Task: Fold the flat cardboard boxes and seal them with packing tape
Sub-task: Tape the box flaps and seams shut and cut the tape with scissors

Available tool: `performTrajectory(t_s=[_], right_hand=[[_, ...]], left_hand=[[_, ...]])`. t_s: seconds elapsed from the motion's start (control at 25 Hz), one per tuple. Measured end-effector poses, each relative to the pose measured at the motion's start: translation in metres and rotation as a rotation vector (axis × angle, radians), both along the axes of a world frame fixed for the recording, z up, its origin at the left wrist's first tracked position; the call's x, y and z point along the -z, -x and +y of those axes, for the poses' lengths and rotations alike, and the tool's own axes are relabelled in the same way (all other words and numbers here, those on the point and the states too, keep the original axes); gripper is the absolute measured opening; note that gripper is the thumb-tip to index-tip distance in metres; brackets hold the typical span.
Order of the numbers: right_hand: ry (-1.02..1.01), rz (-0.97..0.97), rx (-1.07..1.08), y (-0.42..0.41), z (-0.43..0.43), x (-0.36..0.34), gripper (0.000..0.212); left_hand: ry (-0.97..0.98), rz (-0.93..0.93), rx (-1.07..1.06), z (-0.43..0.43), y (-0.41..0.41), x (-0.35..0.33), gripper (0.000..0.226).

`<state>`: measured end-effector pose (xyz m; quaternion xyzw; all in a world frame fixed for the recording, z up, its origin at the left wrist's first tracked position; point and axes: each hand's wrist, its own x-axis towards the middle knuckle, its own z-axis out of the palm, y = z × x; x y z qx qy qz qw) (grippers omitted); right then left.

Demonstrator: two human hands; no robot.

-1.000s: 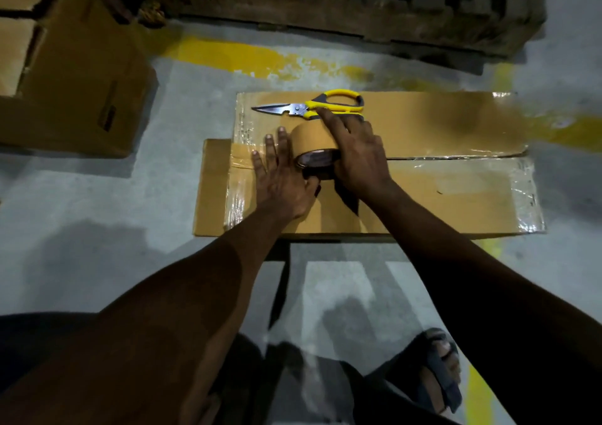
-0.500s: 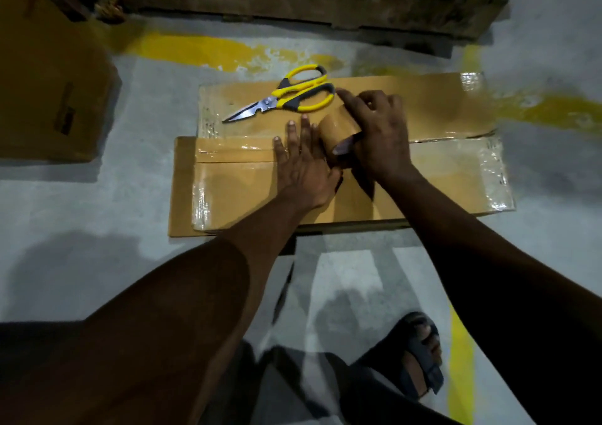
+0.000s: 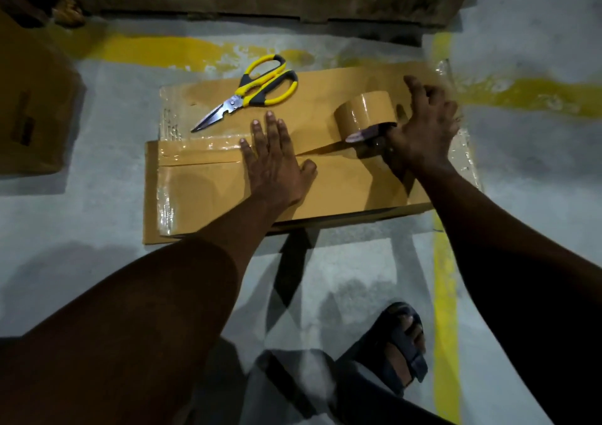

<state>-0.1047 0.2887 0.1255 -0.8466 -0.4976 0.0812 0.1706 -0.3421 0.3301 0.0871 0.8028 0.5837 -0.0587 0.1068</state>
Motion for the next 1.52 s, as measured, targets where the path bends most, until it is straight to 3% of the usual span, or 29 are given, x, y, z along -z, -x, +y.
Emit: performTrajectory(t_s=[0.12,0.24,0.48,0.68,0.84,0.96,1.24,1.4,1.52], right_hand=[[0.079,0.007,-0.03,0.017,0.003,0.009,0.062],[0.007,0.033,-0.008,0.032,0.005,0.012,0.048],[-0.029,0.014,-0.027,0.043,0.014,0.003,0.023],[-0.102,-0.05,0.327,-0.029,-0.018,-0.003,0.038],[-0.029,0.191,0.368,-0.042,-0.015,0.005,0.063],[0.097,0.149,0.34,-0.027,-0.019,0.012,0.056],[0.121,0.02,0.269,0.053,-0.025,0.021,0.056],[0.022,-0.041,0.042,0.048,-0.026,0.021,0.062],[-0.085,-0.121,0.057,0.012,-0.037,0.013,0.055]], left_hand=[[-0.017,-0.006,0.113,-0.002,-0.012,-0.006,0.086],[-0.02,-0.037,0.236,-0.012,-0.032,-0.008,0.084],[0.005,-0.051,0.162,-0.019,-0.043,0.001,0.086],[0.013,-0.035,0.116,-0.021,-0.047,-0.001,0.093],[-0.019,-0.018,0.116,-0.021,-0.051,-0.001,0.092],[-0.028,-0.018,0.18,-0.016,-0.049,-0.005,0.09],[-0.044,0.0,0.138,-0.026,-0.026,0.002,0.092],[-0.033,0.015,0.193,-0.025,-0.026,0.001,0.094],[-0.022,0.034,0.191,-0.025,-0.024,0.002,0.095]])
